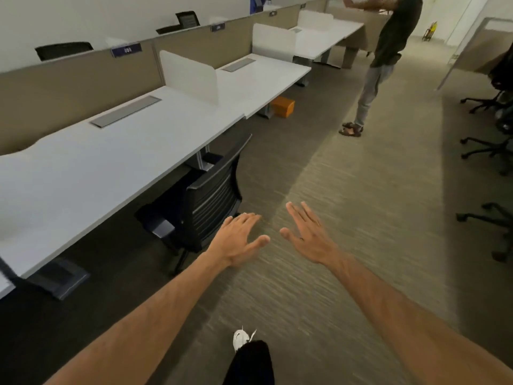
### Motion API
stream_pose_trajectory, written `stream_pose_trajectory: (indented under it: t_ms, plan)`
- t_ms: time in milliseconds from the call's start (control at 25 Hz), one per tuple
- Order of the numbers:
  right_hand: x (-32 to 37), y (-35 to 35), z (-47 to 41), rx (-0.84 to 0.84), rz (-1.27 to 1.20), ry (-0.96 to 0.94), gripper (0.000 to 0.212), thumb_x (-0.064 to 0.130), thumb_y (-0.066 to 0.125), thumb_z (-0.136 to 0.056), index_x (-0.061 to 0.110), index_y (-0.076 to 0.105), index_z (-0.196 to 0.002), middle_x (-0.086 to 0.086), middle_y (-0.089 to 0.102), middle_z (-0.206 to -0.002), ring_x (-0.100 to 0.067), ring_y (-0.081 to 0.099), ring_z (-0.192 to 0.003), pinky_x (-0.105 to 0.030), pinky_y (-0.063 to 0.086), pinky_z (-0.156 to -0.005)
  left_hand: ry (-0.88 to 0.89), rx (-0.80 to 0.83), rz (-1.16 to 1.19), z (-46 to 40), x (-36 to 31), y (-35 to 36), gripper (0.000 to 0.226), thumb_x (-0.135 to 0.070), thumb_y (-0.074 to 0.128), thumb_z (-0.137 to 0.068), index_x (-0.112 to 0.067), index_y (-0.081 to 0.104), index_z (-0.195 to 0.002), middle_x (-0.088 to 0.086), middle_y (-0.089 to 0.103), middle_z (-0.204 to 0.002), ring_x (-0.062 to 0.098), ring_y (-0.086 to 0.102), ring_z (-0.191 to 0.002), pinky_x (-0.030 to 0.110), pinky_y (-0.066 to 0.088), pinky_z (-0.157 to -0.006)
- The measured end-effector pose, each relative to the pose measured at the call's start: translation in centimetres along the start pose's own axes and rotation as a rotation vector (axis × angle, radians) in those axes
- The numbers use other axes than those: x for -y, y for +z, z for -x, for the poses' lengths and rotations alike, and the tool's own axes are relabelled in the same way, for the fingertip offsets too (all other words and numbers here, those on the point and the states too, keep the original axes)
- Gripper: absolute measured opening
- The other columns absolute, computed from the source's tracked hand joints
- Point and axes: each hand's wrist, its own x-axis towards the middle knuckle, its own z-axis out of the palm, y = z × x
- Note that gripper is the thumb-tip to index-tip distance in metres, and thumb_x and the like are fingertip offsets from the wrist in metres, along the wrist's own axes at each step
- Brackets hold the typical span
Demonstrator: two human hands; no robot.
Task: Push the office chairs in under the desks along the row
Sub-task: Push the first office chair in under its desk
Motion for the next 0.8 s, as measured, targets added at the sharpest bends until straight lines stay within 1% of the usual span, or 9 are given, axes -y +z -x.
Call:
stream_pose_trajectory:
  t_ms: [80,160,280,320,440,480,560,680,800]
  plan:
    - [-1.8,0.1,-4.8,0.015,-0.006,-0.027,0.099,0.09,0.011,-0.085,0.027,0.008,-0.161,0.009,0.009,-0.168,-0.006,-0.012,-0.151,-0.041,0.001,-0.124,-0.016,-0.01,-0.001,-4.3,1.8,-0.1,0.091,-0.085,0.023,-0.093,-0.023,0.03,-0.159,-0.001,0.033,-0.164,0.015,0.021,-0.153,0.047,0.016,-0.125]
    - [-3.2,0.0,-9.6,0.042,-0.01,-0.042,0.097,0.089,0.012,-0.085,0.028,0.008,-0.161,0.01,0.01,-0.168,-0.004,-0.013,-0.149,-0.04,0.0,-0.123,-0.042,-0.018,0.005,-8.9,3.7,-0.5,0.093,-0.087,0.02,-0.092,-0.024,0.03,-0.159,-0.002,0.033,-0.164,0.014,0.022,-0.153,0.047,0.017,-0.125]
    - [-4.5,0.0,-15.4,0.074,-0.018,-0.109,0.096,0.085,0.015,-0.088,0.022,0.014,-0.16,0.005,0.016,-0.167,-0.011,-0.002,-0.154,-0.041,0.007,-0.125,-0.071,-0.032,0.014,-13.6,6.0,-1.3,0.092,-0.088,0.021,-0.091,-0.025,0.031,-0.159,-0.003,0.035,-0.163,0.013,0.024,-0.152,0.046,0.019,-0.124]
    - [-5.0,-0.3,-17.6,0.091,-0.023,-0.13,0.093,0.081,0.019,-0.09,0.021,0.016,-0.16,0.004,0.019,-0.167,-0.012,0.002,-0.154,-0.039,0.008,-0.125,-0.082,-0.03,0.014,-15.2,6.7,-1.7,0.094,-0.089,0.02,-0.09,-0.025,0.032,-0.158,-0.003,0.035,-0.163,0.013,0.025,-0.151,0.046,0.02,-0.124]
    - [-5.9,-0.5,-23.8,0.143,-0.032,-0.187,0.075,0.064,0.035,-0.1,0.021,0.019,-0.16,0.005,0.023,-0.166,-0.012,0.007,-0.154,-0.029,0.007,-0.123,-0.142,-0.063,0.024,-18.7,9.0,-3.0,0.097,-0.091,0.017,-0.088,-0.025,0.034,-0.157,-0.002,0.038,-0.162,0.014,0.028,-0.15,0.044,0.022,-0.123]
    - [-6.2,-0.5,-25.8,0.16,-0.038,-0.218,0.071,0.058,0.04,-0.102,0.021,0.021,-0.159,0.004,0.026,-0.165,-0.014,0.01,-0.154,-0.029,0.008,-0.122,-0.166,-0.077,0.027,-19.7,9.8,-3.3,0.096,-0.09,0.018,-0.088,-0.025,0.035,-0.157,-0.002,0.038,-0.162,0.014,0.029,-0.15,0.043,0.023,-0.123]
    - [-6.6,-0.5,-30.3,0.193,-0.072,-0.284,0.064,0.047,0.049,-0.103,0.02,0.028,-0.158,0.0,0.034,-0.161,-0.017,0.02,-0.152,-0.029,0.015,-0.121,-0.233,-0.1,0.033,-21.6,11.5,-3.8,0.092,-0.087,0.022,-0.091,-0.025,0.035,-0.157,-0.002,0.038,-0.162,0.014,0.031,-0.149,0.042,0.024,-0.123]
    - [-7.6,-0.1,-36.5,0.194,-0.066,-0.422,0.055,0.037,0.056,-0.102,0.017,0.042,-0.152,-0.007,0.05,-0.15,-0.02,0.038,-0.144,-0.034,0.03,-0.118,-0.355,-0.143,0.026,-24.1,13.7,-4.0,0.085,-0.081,0.029,-0.092,-0.024,0.036,-0.156,-0.002,0.038,-0.162,0.015,0.037,-0.145,0.042,0.029,-0.121]
    - [-9.1,0.6,-42.7,0.218,-0.053,-0.583,0.047,0.032,0.06,-0.1,0.015,0.053,-0.143,-0.007,0.058,-0.142,-0.02,0.046,-0.138,-0.036,0.037,-0.114,-0.512,-0.218,0.018,-26.6,15.5,-3.9,0.084,-0.078,0.029,-0.091,-0.024,0.038,-0.155,0.0,0.038,-0.162,0.017,0.038,-0.145,0.04,0.029,-0.121]
